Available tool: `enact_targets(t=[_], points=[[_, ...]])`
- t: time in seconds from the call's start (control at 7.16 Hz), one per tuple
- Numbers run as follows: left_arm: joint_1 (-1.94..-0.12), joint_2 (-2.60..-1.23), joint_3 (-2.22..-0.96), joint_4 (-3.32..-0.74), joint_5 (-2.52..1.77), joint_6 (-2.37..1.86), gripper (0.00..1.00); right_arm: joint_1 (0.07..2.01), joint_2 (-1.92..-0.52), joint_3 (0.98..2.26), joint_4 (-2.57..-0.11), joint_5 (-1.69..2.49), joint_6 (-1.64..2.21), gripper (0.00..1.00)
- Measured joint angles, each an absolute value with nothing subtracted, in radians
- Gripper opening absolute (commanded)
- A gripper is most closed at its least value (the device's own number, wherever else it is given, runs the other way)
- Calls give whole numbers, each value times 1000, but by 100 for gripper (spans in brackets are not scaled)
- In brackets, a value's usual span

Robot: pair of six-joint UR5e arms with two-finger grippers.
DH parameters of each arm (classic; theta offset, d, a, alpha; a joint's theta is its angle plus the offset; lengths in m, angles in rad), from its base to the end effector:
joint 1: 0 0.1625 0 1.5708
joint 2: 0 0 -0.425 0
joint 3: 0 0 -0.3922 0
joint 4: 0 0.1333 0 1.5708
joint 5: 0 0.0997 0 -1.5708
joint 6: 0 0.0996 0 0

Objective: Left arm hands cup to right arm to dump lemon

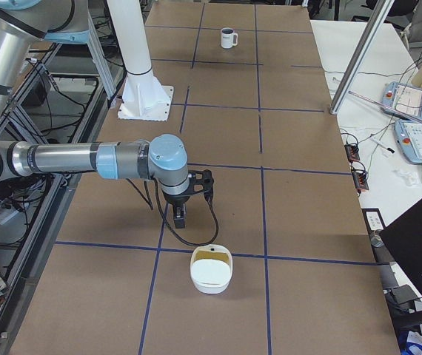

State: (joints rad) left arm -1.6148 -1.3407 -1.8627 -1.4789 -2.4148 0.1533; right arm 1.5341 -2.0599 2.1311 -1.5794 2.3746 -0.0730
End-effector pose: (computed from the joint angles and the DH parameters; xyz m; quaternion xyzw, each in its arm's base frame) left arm -0.0761 -0.3892 0.6212 0.0267 0.4089 0.0437 0.9111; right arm 0.0507 -0.2974 0.5725 0.0359 -0.3904 -0.0627 0.9178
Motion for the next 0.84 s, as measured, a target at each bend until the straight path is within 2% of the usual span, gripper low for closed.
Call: enact_targets(t=[0.84], points=[[-1592, -1342, -1888, -1390, -2311, 77, 100, 1534, -2061, 2125, -1578, 2381, -73, 100]])
